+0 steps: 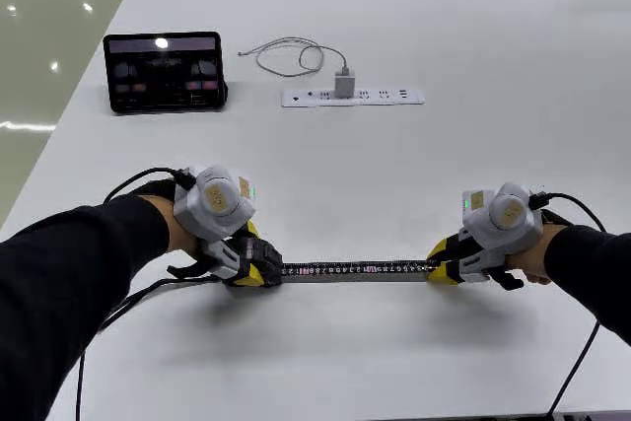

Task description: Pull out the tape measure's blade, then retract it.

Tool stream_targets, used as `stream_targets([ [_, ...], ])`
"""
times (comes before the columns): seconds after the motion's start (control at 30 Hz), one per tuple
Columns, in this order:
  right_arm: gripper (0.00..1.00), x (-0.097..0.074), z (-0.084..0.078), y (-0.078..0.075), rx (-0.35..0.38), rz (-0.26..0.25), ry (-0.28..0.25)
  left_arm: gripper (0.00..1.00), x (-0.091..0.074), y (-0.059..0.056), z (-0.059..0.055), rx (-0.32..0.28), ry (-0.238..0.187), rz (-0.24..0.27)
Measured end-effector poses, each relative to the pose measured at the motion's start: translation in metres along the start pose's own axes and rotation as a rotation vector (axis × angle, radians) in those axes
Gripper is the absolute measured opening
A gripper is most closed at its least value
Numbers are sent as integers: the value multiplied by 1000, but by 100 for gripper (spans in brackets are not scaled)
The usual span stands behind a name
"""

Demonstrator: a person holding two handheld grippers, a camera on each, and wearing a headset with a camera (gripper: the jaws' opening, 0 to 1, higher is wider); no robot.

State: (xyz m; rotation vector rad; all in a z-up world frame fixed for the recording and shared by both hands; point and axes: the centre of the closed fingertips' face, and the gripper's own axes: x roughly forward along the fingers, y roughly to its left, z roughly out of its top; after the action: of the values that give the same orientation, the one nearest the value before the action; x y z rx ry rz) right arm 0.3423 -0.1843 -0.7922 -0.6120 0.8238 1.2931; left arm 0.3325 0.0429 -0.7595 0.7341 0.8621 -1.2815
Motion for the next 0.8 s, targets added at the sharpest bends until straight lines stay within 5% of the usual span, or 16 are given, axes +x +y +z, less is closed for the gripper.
stream_targets([
  [0.53, 14, 2, 2, 0, 13, -10, 4, 34, 1, 0, 1, -5, -6, 5],
  [0.8, 25, -1, 8, -7, 47, -52, -25, 35, 1, 0, 1, -8, -8, 6],
])
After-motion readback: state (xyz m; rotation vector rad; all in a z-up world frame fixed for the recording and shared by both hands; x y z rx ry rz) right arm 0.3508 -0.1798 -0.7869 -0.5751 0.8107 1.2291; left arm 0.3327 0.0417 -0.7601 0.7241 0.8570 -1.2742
